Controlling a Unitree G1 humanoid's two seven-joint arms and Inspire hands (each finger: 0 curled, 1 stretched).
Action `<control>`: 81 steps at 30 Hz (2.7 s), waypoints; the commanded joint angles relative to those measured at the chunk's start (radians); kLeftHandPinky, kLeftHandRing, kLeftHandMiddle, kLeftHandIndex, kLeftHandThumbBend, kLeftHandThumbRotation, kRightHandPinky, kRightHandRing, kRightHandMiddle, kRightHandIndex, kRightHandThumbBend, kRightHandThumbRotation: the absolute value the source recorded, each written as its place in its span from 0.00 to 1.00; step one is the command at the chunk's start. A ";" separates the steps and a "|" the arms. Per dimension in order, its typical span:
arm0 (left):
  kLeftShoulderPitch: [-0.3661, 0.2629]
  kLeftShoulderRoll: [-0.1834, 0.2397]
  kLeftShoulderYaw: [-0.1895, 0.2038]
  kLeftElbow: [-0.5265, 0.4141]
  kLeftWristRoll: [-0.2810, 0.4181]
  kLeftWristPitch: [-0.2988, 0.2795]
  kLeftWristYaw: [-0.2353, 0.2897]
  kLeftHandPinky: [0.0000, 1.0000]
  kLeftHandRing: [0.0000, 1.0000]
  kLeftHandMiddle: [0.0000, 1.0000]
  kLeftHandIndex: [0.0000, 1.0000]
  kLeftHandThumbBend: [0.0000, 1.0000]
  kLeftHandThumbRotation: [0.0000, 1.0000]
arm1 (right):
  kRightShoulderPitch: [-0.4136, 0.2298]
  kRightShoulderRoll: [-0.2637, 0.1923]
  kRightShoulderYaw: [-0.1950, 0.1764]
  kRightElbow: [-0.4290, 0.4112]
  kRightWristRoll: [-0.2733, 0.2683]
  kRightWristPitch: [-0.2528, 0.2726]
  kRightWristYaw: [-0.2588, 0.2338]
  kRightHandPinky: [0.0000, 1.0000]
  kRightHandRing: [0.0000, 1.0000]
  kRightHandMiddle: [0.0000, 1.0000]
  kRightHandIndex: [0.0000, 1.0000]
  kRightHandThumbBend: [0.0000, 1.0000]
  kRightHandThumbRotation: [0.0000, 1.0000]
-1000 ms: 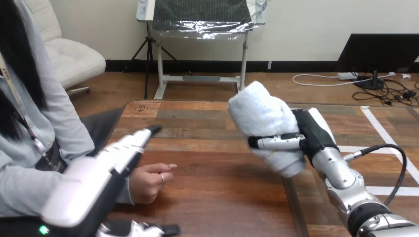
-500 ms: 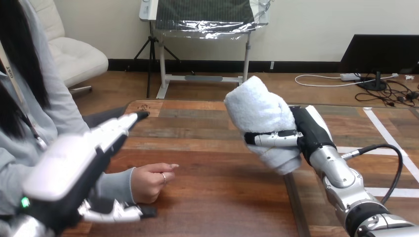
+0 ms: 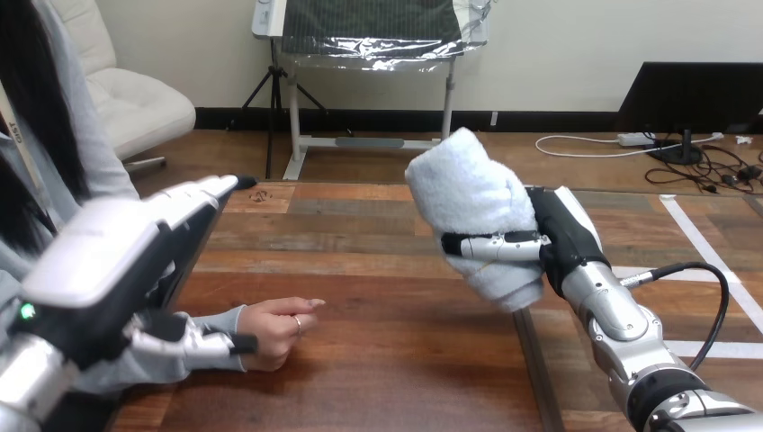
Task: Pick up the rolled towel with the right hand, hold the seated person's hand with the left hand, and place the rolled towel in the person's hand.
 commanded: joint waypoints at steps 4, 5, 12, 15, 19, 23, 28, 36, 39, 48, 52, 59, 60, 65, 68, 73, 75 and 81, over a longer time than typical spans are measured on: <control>-0.105 0.056 -0.032 0.051 -0.022 0.050 -0.057 0.80 0.87 0.88 0.88 1.00 0.19 | -0.080 0.008 -0.045 -0.076 0.058 -0.060 0.033 0.34 0.41 0.49 0.48 0.78 0.00; -0.109 0.058 -0.034 0.052 -0.021 0.060 -0.064 0.80 0.87 0.88 0.88 1.00 0.19 | -0.079 0.009 -0.045 -0.077 0.061 -0.063 0.035 0.34 0.41 0.49 0.48 0.78 0.00; -0.161 0.083 -0.061 0.135 -0.024 0.051 -0.081 0.80 0.86 0.86 0.86 1.00 0.20 | -0.077 0.011 -0.055 -0.084 0.084 -0.093 0.068 0.33 0.39 0.47 0.47 0.77 0.00; -0.183 0.093 -0.075 0.176 -0.014 0.038 -0.078 0.79 0.86 0.86 0.86 1.00 0.20 | -0.077 0.014 -0.063 -0.087 0.096 -0.101 0.083 0.32 0.39 0.47 0.47 0.77 0.00; -0.215 0.108 -0.098 0.248 -0.010 0.016 -0.073 0.79 0.85 0.85 0.85 1.00 0.23 | -0.075 0.016 -0.074 -0.093 0.118 -0.111 0.110 0.32 0.39 0.47 0.46 0.77 0.00; -0.241 0.124 -0.119 0.288 -0.002 0.033 -0.094 0.80 0.85 0.86 0.85 1.00 0.25 | -0.074 0.020 -0.088 -0.102 0.147 -0.115 0.148 0.32 0.39 0.47 0.46 0.76 0.00; -0.287 0.145 -0.154 0.389 0.019 0.001 -0.082 0.80 0.84 0.85 0.84 1.00 0.29 | -0.064 0.017 -0.089 -0.120 0.160 -0.141 0.166 0.32 0.39 0.47 0.46 0.76 0.00; -0.351 0.162 -0.208 0.522 0.031 -0.031 -0.079 0.79 0.84 0.83 0.84 1.00 0.32 | -0.048 0.016 -0.097 -0.155 0.197 -0.164 0.207 0.31 0.38 0.47 0.45 0.77 0.00; -0.371 0.165 -0.226 0.566 0.041 -0.045 -0.068 0.79 0.84 0.83 0.84 1.00 0.31 | -0.040 0.017 -0.104 -0.172 0.213 -0.169 0.230 0.31 0.38 0.47 0.45 0.76 0.00; -0.424 0.166 -0.279 0.674 0.061 -0.070 -0.050 0.78 0.83 0.83 0.83 1.00 0.31 | -0.011 0.020 -0.123 -0.230 0.264 -0.181 0.295 0.31 0.38 0.47 0.45 0.75 0.00; -0.448 0.164 -0.300 0.722 0.068 -0.080 -0.043 0.78 0.83 0.83 0.83 1.00 0.33 | 0.003 0.021 -0.126 -0.261 0.285 -0.179 0.320 0.32 0.39 0.47 0.45 0.75 0.00; -0.479 0.161 -0.333 0.783 0.091 -0.083 -0.024 0.77 0.83 0.82 0.82 1.00 0.32 | 0.036 0.022 -0.123 -0.325 0.310 -0.181 0.349 0.33 0.39 0.46 0.45 0.74 0.00; -0.487 0.160 -0.340 0.801 0.098 -0.090 -0.015 0.77 0.83 0.82 0.82 1.00 0.32 | 0.043 0.023 -0.123 -0.341 0.314 -0.173 0.351 0.33 0.39 0.46 0.45 0.74 0.00; -0.507 0.159 -0.365 0.848 0.108 -0.096 0.005 0.77 0.83 0.82 0.82 1.00 0.32 | 0.072 0.028 -0.128 -0.409 0.352 -0.124 0.385 0.32 0.39 0.46 0.45 0.73 0.00; -0.513 0.153 -0.373 0.867 0.107 -0.094 0.010 0.78 0.83 0.82 0.82 1.00 0.32 | 0.090 0.027 -0.124 -0.445 0.361 -0.114 0.394 0.32 0.39 0.46 0.45 0.72 0.00; -0.527 0.152 -0.399 0.889 0.127 -0.083 0.017 0.79 0.84 0.83 0.83 1.00 0.31 | 0.124 0.028 -0.119 -0.515 0.383 -0.089 0.420 0.32 0.39 0.47 0.45 0.71 0.00; -0.531 0.152 -0.409 0.898 0.136 -0.090 0.028 0.79 0.84 0.83 0.83 1.00 0.31 | 0.137 0.028 -0.118 -0.540 0.389 -0.078 0.427 0.32 0.39 0.47 0.46 0.71 0.00; -0.543 0.143 -0.432 0.928 0.141 -0.085 0.044 0.79 0.84 0.83 0.83 1.00 0.33 | 0.168 0.030 -0.115 -0.596 0.397 -0.053 0.434 0.32 0.39 0.47 0.45 0.70 0.00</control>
